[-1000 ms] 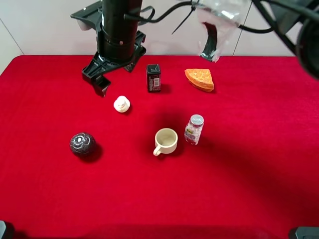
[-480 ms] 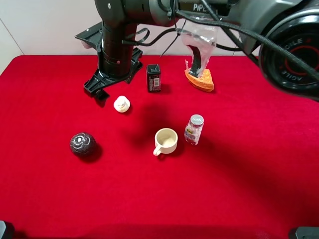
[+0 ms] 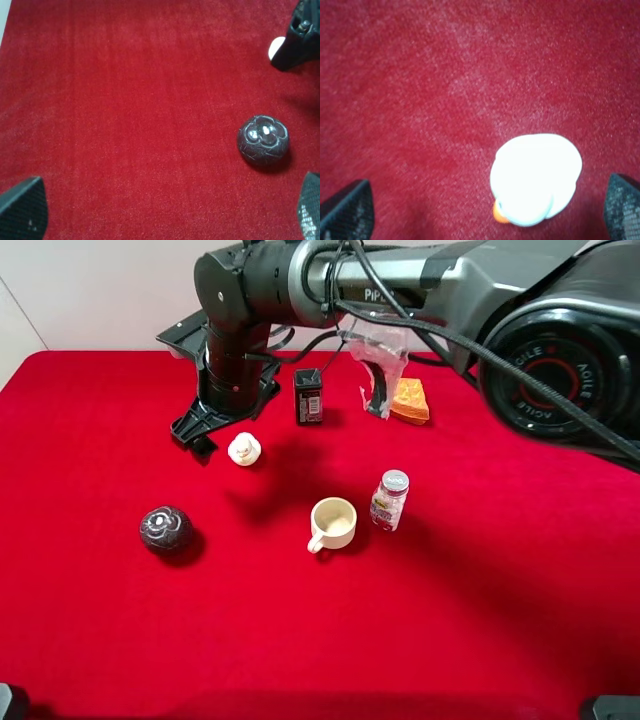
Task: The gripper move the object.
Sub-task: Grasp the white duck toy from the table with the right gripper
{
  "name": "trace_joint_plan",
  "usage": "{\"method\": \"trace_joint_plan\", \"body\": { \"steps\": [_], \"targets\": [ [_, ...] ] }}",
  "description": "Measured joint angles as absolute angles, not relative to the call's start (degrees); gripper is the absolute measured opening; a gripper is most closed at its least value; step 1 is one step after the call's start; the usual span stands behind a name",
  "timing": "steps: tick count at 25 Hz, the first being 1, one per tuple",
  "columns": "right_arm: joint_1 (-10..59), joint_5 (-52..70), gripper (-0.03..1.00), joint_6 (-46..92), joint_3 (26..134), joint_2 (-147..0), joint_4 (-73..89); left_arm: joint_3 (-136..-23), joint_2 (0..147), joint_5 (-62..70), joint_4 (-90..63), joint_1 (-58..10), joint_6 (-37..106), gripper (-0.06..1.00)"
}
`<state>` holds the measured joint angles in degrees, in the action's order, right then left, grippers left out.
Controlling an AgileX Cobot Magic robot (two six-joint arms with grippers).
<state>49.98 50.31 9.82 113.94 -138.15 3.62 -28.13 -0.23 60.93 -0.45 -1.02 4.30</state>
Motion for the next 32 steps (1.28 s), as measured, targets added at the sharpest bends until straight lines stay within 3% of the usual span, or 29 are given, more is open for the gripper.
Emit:
{"method": "trace_joint_plan", "body": {
  "steps": [27,32],
  "targets": [
    [47.0,46.0,0.69,9.8,114.0,-143.2,3.4,-28.1,-0.2,60.9,-0.5,-1.0,4.3,0.99],
    [46.8,46.3,0.64,9.8,114.0,-143.6,3.6,-28.1,-0.2,60.9,-0.5,-1.0,4.3,0.99]
  ]
}}
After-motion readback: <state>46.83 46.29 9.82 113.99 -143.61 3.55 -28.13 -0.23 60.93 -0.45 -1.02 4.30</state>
